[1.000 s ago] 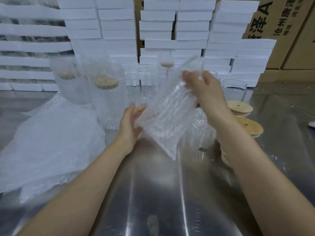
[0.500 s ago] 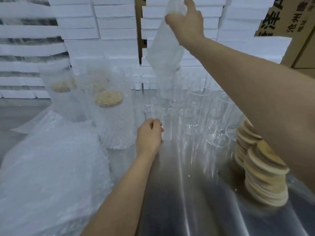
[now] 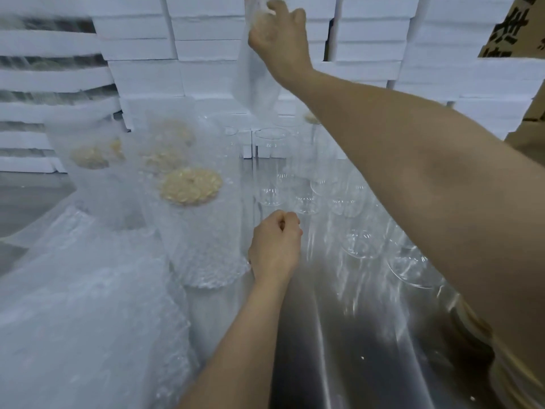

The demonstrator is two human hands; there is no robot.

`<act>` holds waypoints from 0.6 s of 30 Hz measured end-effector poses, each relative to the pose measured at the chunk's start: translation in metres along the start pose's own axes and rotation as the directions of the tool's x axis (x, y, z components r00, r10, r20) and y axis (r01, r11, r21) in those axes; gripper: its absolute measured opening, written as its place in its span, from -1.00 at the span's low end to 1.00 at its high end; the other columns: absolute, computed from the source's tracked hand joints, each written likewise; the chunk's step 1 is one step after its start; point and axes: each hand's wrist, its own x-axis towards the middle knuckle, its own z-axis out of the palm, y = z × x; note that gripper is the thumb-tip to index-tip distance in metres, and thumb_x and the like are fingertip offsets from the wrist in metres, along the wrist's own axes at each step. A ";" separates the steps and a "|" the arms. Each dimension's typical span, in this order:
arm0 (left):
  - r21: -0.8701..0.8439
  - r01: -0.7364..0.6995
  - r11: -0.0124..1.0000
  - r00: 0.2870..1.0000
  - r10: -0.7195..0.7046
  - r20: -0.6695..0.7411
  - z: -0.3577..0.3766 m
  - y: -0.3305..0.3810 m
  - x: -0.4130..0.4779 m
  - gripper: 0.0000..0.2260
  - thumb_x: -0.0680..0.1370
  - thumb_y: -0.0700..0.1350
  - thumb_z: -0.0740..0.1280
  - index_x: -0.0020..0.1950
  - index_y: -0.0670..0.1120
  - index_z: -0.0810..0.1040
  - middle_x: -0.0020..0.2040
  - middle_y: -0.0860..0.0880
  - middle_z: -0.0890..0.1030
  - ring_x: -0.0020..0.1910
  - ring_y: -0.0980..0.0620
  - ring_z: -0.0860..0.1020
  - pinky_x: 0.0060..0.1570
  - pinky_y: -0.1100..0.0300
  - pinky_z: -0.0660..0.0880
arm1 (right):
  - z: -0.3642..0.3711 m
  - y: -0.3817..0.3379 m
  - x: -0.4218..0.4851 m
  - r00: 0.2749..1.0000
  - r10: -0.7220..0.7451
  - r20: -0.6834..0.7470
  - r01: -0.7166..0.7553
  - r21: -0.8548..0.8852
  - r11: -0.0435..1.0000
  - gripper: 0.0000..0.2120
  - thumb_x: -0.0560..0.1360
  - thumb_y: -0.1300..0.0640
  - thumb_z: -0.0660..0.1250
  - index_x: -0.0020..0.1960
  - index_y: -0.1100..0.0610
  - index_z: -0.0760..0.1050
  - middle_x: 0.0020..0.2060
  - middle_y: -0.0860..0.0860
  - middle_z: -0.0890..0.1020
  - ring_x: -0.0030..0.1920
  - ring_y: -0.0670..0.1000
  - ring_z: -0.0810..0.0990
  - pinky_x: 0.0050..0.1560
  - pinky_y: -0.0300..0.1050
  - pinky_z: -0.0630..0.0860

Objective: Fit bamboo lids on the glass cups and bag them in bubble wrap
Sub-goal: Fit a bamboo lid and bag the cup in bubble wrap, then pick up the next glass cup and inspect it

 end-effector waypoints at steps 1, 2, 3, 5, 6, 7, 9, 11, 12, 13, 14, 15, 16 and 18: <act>0.009 -0.009 1.000 1.000 0.009 0.001 0.000 0.000 0.000 -0.76 0.51 0.00 0.15 -0.21 -0.02 0.56 -0.31 0.16 0.62 -0.24 0.14 0.59 -0.09 0.13 0.51 | 0.004 0.002 -0.001 1.000 0.006 0.004 -0.006 -0.014 1.000 -0.52 0.54 0.10 0.24 0.42 0.16 0.28 0.16 0.14 0.33 0.20 0.13 0.43 0.20 -0.15 0.41; 0.015 -0.014 1.000 1.000 0.014 0.001 0.000 -0.001 0.000 -0.76 0.51 0.01 0.14 -0.21 -0.01 0.55 -0.30 0.17 0.62 -0.25 0.15 0.58 -0.11 0.13 0.50 | 0.009 0.004 -0.002 1.000 0.007 0.008 -0.007 -0.026 1.000 -0.53 0.53 0.10 0.23 0.41 0.17 0.29 0.10 0.11 0.30 0.18 0.14 0.44 0.18 -0.14 0.43; 0.015 -0.015 1.000 1.000 0.015 0.002 0.001 -0.001 0.001 -0.76 0.51 0.01 0.14 -0.22 -0.01 0.55 -0.30 0.17 0.62 -0.25 0.15 0.58 -0.11 0.14 0.50 | 0.015 0.006 -0.004 1.000 0.008 0.011 -0.007 -0.045 0.999 -0.54 0.53 0.10 0.23 0.39 0.19 0.30 0.06 0.09 0.28 0.16 0.15 0.45 0.16 -0.12 0.44; 0.014 -0.016 1.000 1.000 0.015 0.006 0.001 -0.002 0.002 -0.76 0.49 0.02 0.13 -0.22 0.00 0.55 -0.29 0.19 0.61 -0.26 0.16 0.58 -0.13 0.15 0.49 | 0.026 0.012 -0.005 1.000 0.025 0.007 -0.024 -0.085 0.996 -0.59 0.53 0.12 0.21 0.35 0.22 0.34 0.00 0.07 0.25 0.15 0.16 0.45 0.13 -0.09 0.47; 0.015 -0.019 1.000 1.000 0.019 0.008 0.001 -0.002 0.001 -0.76 0.48 0.03 0.12 -0.22 0.00 0.54 -0.29 0.19 0.62 -0.26 0.15 0.58 -0.14 0.15 0.48 | 0.031 0.016 -0.005 0.999 0.041 0.002 -0.040 -0.100 0.994 -0.61 0.53 0.13 0.20 0.32 0.22 0.36 -0.03 0.04 0.25 0.14 0.16 0.45 0.12 -0.08 0.48; 0.017 -0.023 1.000 1.000 0.023 0.010 0.002 -0.002 0.001 -0.76 0.48 0.03 0.12 -0.22 0.00 0.54 -0.29 0.18 0.62 -0.25 0.15 0.58 -0.16 0.15 0.48 | 0.035 0.021 -0.006 0.998 0.058 0.005 -0.057 -0.116 0.992 -0.63 0.53 0.14 0.20 0.30 0.22 0.38 -0.07 0.00 0.24 0.13 0.16 0.45 0.12 -0.08 0.48; 0.026 -0.026 0.999 1.000 0.025 0.015 0.002 -0.003 0.001 -0.77 0.49 0.02 0.13 -0.22 0.01 0.54 -0.28 0.18 0.62 -0.26 0.16 0.58 -0.21 0.17 0.44 | 0.040 0.032 -0.007 0.994 0.094 0.048 -0.086 -0.155 0.984 -0.66 0.55 0.10 0.21 0.28 0.20 0.40 -0.05 0.01 0.24 0.05 0.10 0.41 0.12 -0.10 0.44; 0.038 -0.026 0.999 0.999 0.025 0.024 0.003 -0.004 0.001 -0.77 0.49 0.03 0.13 -0.23 0.04 0.54 -0.27 0.21 0.61 -0.27 0.19 0.58 -0.27 0.21 0.38 | 0.044 0.040 -0.009 0.983 0.122 0.136 -0.095 -0.187 0.978 -0.76 0.57 0.03 0.21 0.18 0.11 0.42 0.03 0.06 0.25 -0.11 -0.02 0.33 0.03 -0.18 0.34; 0.044 -0.024 0.999 0.999 0.023 0.027 0.003 -0.003 0.001 -0.77 0.49 0.03 0.13 -0.23 0.05 0.54 -0.27 0.22 0.61 -0.27 0.19 0.57 -0.28 0.21 0.36 | 0.045 0.039 -0.011 0.974 0.136 0.182 -0.097 -0.212 0.972 -0.86 0.57 0.03 0.19 0.07 0.07 0.39 0.04 0.07 0.28 -0.18 -0.07 0.30 -0.08 -0.23 0.31; 0.051 -0.022 0.998 0.999 0.020 0.028 0.003 -0.003 0.001 -0.77 0.48 0.04 0.12 -0.23 0.05 0.54 -0.27 0.23 0.61 -0.27 0.20 0.57 -0.29 0.22 0.35 | 0.047 0.038 -0.013 0.963 0.154 0.219 -0.106 -0.218 0.970 -0.93 0.55 0.06 0.17 -0.05 0.05 0.36 0.04 0.11 0.34 -0.19 -0.07 0.30 -0.17 -0.27 0.26; 0.059 -0.020 0.998 0.999 0.019 0.025 0.003 -0.003 0.002 -0.77 0.48 0.04 0.12 -0.23 0.05 0.54 -0.27 0.22 0.61 -0.26 0.19 0.57 -0.29 0.22 0.33 | 0.050 0.036 -0.012 0.954 0.170 0.248 -0.121 -0.202 0.972 -0.93 0.52 0.10 0.14 -0.12 0.07 0.33 0.08 0.13 0.42 -0.15 -0.01 0.35 -0.22 -0.32 0.21; 0.068 -0.020 0.997 1.000 0.019 0.021 0.004 -0.004 0.002 -0.77 0.48 0.04 0.12 -0.22 0.03 0.54 -0.27 0.19 0.62 -0.25 0.17 0.58 -0.30 0.22 0.32 | 0.054 0.035 -0.011 0.942 0.175 0.286 -0.109 -0.234 0.966 -0.92 0.48 0.12 0.13 -0.15 0.11 0.34 0.14 0.13 0.48 -0.09 0.03 0.40 -0.23 -0.31 0.22; 0.079 -0.020 0.997 1.000 0.019 0.015 0.004 -0.004 0.002 -0.76 0.49 0.03 0.12 -0.21 0.01 0.54 -0.26 0.15 0.63 -0.24 0.14 0.58 -0.31 0.22 0.32 | 0.057 0.035 -0.011 0.937 0.176 0.303 -0.101 -0.246 0.964 -0.90 0.47 0.11 0.17 -0.17 0.14 0.35 0.14 0.12 0.51 -0.08 0.05 0.43 -0.24 -0.27 0.27; 0.098 -0.019 0.995 1.000 0.019 0.007 0.004 -0.003 0.003 -0.76 0.50 0.01 0.13 -0.17 -0.04 0.55 -0.25 0.07 0.63 -0.22 0.06 0.59 -0.29 0.21 0.36 | 0.061 0.034 -0.014 0.924 0.181 0.337 -0.091 -0.268 0.959 -0.75 0.48 0.08 0.27 -0.29 0.15 0.29 -0.09 0.10 0.45 -0.22 0.06 0.40 -0.34 -0.22 0.29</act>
